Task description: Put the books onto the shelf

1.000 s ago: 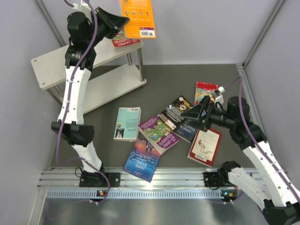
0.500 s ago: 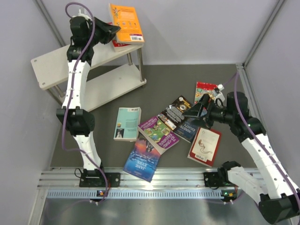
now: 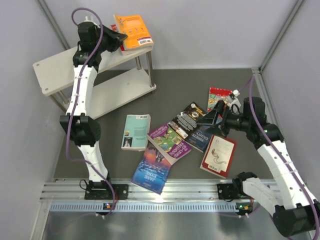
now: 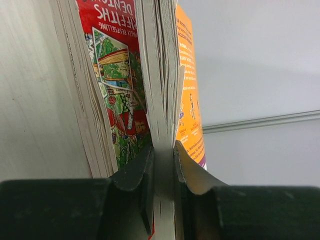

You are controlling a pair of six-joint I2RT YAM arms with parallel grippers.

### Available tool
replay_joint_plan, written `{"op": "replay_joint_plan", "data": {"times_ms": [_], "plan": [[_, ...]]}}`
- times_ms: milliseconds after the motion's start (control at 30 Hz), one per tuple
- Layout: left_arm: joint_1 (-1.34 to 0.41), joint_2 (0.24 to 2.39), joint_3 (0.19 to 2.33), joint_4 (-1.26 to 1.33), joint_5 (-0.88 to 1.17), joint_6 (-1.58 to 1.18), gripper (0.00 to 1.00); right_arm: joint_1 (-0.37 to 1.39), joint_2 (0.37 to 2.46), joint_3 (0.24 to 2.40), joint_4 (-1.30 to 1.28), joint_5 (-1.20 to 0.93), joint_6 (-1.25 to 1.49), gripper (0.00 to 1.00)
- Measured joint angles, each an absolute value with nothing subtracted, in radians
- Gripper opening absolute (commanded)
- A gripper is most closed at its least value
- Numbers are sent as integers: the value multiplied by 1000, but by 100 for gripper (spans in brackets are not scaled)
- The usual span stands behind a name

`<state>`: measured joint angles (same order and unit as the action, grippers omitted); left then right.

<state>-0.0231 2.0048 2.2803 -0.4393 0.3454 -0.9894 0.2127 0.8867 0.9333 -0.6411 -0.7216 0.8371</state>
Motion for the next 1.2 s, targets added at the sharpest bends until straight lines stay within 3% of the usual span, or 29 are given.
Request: {"op": "replay_joint_plan", "data": {"times_ms": [600, 733, 833, 867, 1200], "plan": [[50, 2005, 2275, -450, 352, -1028, 1, 213, 892, 938, -654, -729, 829, 100], [57, 2005, 2275, -451, 373, -1026, 17, 213, 893, 938, -655, -729, 830, 100], [62, 2005, 2275, -459, 385, -1018, 37, 213, 893, 938, -655, -728, 830, 100], [63, 2005, 2275, -464, 389, -1013, 98, 213, 893, 938, -655, -728, 830, 100], [89, 1970, 2280, -487, 426, -971, 99, 213, 899, 938, -656, -728, 829, 100]]}}
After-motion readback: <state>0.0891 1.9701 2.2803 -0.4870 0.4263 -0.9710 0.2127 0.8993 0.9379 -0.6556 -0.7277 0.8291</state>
